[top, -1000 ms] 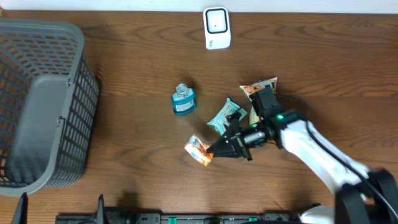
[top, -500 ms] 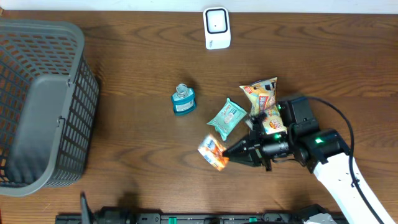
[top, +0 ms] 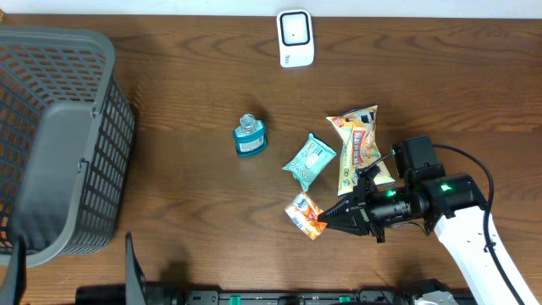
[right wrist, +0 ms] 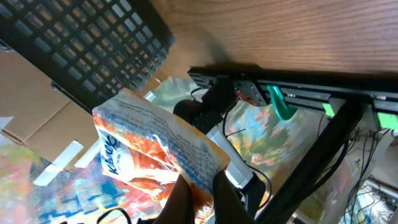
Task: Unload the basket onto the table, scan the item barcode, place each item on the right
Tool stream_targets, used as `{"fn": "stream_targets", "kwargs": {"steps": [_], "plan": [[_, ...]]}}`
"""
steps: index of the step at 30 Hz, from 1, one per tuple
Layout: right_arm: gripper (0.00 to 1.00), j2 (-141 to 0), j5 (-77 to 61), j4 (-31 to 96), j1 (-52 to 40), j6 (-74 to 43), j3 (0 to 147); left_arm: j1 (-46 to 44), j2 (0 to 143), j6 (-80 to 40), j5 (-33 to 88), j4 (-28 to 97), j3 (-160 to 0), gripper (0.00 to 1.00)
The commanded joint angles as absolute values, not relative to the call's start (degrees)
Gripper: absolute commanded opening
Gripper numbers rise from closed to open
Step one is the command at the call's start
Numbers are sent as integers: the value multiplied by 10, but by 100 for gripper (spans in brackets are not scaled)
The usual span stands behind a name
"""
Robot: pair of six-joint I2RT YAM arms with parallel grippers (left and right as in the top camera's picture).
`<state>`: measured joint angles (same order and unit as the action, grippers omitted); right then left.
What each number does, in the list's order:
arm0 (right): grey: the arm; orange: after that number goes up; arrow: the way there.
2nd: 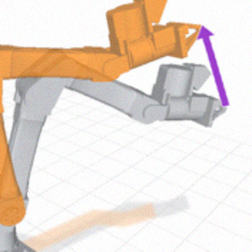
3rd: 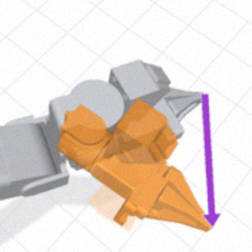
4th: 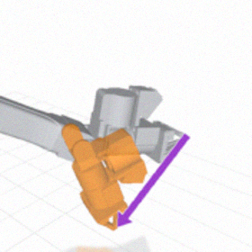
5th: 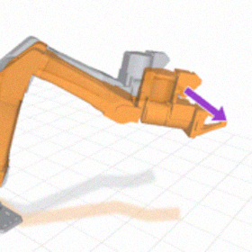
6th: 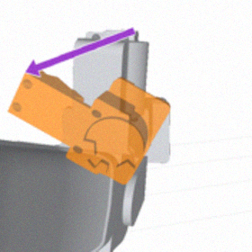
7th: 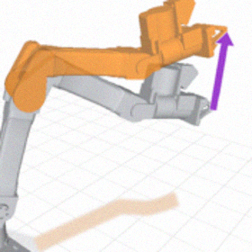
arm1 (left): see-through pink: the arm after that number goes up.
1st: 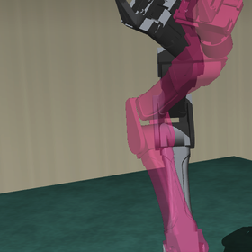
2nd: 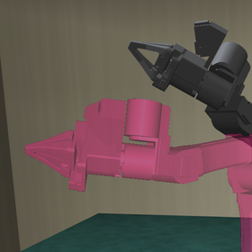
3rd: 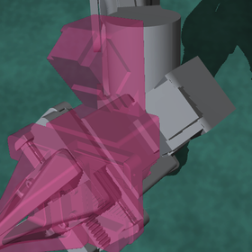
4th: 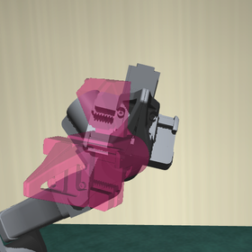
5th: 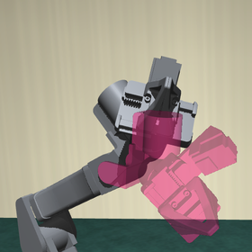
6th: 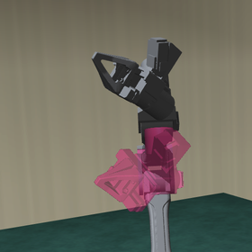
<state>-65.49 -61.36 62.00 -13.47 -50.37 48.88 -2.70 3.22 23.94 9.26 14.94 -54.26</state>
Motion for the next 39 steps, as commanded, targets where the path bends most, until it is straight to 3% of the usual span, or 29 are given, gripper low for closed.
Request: {"fn": "stream_targets", "kwargs": {"steps": [1,12,23,39], "plan": [[1,-653,-603,622,-127,-488,490,-28,8,224,116,145,-518,99],[2,-653,-581,628,-127,-488,490,-29,2,223,116,100,-417,99],[2,-653,-514,628,-127,-488,490,-29,2,112,116,-28,-274,99],[2,-653,-462,648,-127,-488,490,-29,2,113,116,-36,-161,99]]}}
